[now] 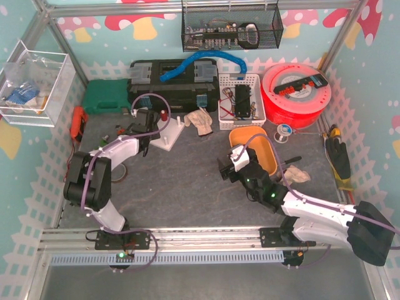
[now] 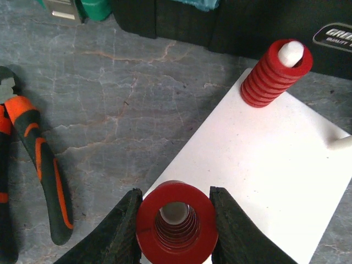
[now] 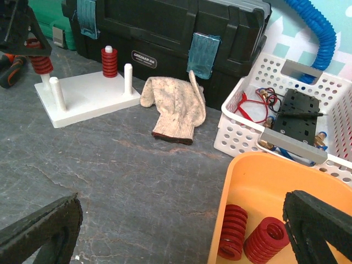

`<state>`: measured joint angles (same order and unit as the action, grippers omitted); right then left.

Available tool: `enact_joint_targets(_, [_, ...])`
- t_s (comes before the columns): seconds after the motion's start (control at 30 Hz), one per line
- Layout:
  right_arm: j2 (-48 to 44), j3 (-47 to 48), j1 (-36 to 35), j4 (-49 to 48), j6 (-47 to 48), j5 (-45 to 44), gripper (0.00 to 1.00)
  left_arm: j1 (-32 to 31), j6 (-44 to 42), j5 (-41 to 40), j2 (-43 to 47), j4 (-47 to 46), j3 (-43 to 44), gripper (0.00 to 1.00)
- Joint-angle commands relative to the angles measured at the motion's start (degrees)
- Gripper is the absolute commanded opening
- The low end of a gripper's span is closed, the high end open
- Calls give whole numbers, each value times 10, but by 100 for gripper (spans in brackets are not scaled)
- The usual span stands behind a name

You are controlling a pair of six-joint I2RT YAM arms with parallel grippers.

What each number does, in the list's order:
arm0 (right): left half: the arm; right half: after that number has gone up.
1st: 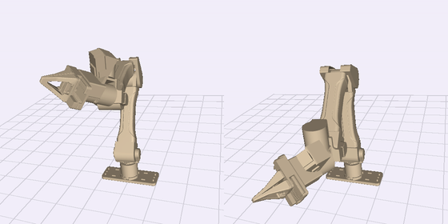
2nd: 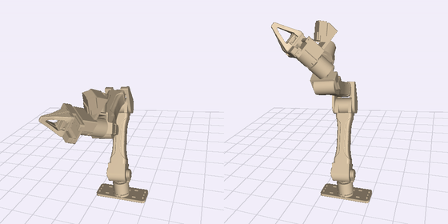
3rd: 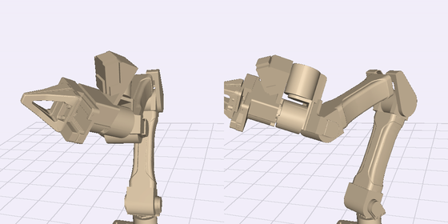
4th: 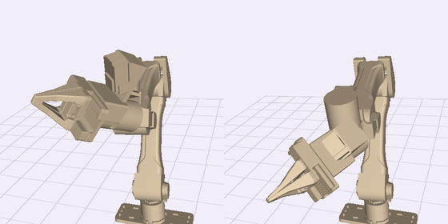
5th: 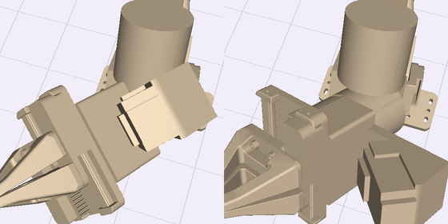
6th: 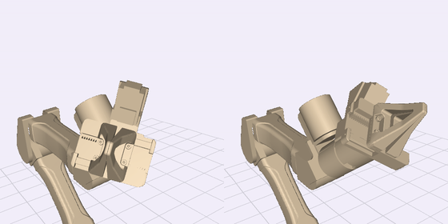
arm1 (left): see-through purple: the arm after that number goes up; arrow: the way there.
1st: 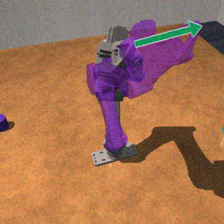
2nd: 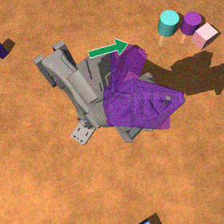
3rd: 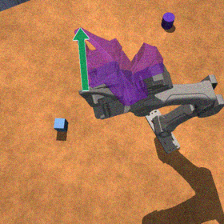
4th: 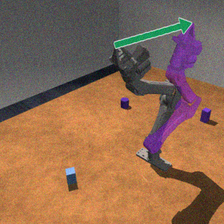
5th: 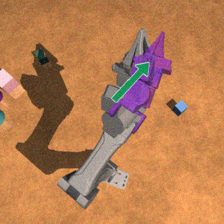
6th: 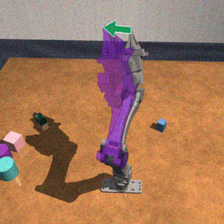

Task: Install the large spring

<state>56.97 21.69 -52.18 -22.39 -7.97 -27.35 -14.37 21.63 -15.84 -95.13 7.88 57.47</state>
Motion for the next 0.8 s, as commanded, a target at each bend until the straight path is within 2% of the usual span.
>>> enact_joint_targets(0.0, [8,8,2,-14,3,6,98,3,-7,3,-17,-8,24,11])
enact_joint_targets(0.2, [19,9,2,-16,2,7,99,3,-4,2,-36,-8,22,26])
enact_joint_targets(0.4, [23,10,4,-19,0,4,99,3,-5,1,-27,-8,19,45])
enact_joint_targets(0.63, [26,25,31,8,-37,17,98,0,6,22,23,-6,6,62])
enact_joint_targets(0.77, [35,40,66,52,-83,29,97,-18,4,34,72,-23,-17,68])
